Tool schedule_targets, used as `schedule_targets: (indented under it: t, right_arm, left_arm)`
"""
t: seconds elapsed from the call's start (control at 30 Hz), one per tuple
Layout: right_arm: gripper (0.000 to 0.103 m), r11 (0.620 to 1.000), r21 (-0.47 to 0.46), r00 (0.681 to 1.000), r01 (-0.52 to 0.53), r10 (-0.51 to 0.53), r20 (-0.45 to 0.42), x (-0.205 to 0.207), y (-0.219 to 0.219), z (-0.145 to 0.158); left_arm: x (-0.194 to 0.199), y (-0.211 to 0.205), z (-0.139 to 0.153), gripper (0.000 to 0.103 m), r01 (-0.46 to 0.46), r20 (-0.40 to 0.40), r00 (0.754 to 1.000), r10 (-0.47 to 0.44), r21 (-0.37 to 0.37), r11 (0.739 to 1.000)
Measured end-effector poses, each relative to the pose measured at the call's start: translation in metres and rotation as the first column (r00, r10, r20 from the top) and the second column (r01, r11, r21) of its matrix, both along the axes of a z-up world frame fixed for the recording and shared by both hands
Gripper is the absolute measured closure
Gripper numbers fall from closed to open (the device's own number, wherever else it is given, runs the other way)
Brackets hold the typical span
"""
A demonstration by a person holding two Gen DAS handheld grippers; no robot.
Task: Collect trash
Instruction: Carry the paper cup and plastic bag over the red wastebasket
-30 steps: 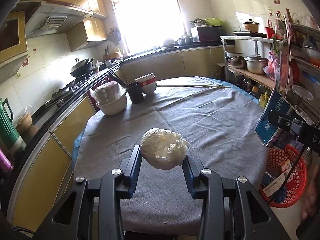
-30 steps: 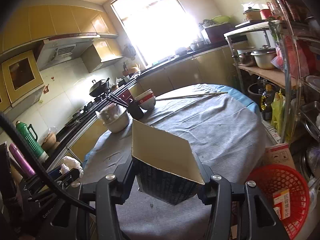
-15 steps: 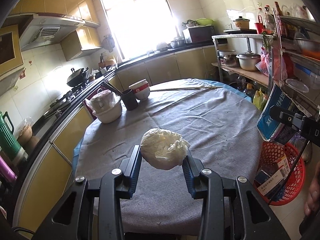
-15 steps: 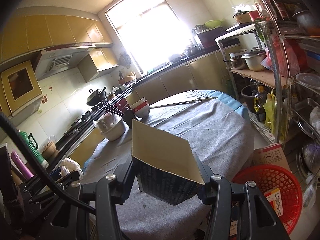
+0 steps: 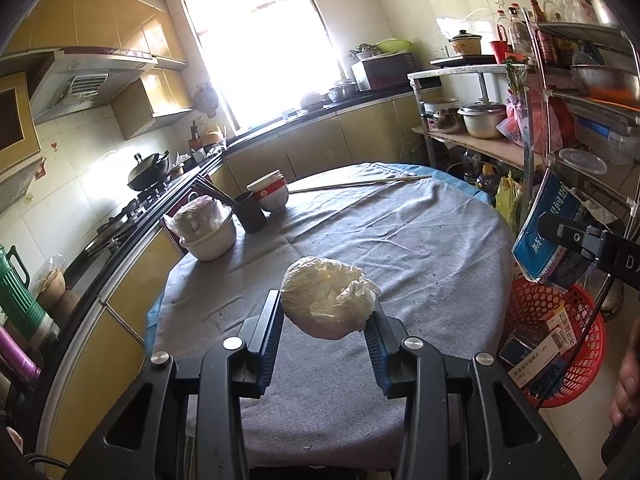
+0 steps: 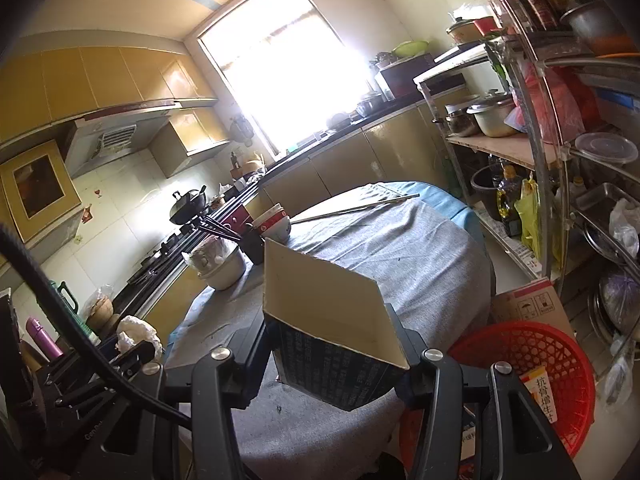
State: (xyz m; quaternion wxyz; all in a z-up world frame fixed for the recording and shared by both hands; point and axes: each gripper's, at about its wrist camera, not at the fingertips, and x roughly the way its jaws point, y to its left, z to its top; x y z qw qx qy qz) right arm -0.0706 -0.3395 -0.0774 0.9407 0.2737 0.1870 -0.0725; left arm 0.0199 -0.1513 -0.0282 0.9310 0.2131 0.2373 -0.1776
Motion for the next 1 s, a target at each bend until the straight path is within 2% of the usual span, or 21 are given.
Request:
schedule_targets:
  t: [0.43,0.73,1.0]
  right_arm:
    - [0.049,0.999,0.026,0.999,0.036,-0.036,0.009,-0.025,-0.028,-0.005]
    - [0.049,0.991,0.086,0.995,0.100,-0.101,0.010,-0.051,-0.067,-0.019]
    - [0.049,0.977,0.140,0.987,0.161,-0.161,-0.006,-0.077,-0.100,-0.037]
  left_arm:
    - [-0.013,-0.033,0.006,0.062,0.049,0.019,0.999,-0.049,0.031,0.998]
    - [-0.025,-0.080,0.003,0.062,0.117,0.027,0.992,-0.119,0.083,0.990]
    - [-0.040,-0.126,-0.006,0.062,0.197,0.018,0.979,-0.201,0.137,0.971]
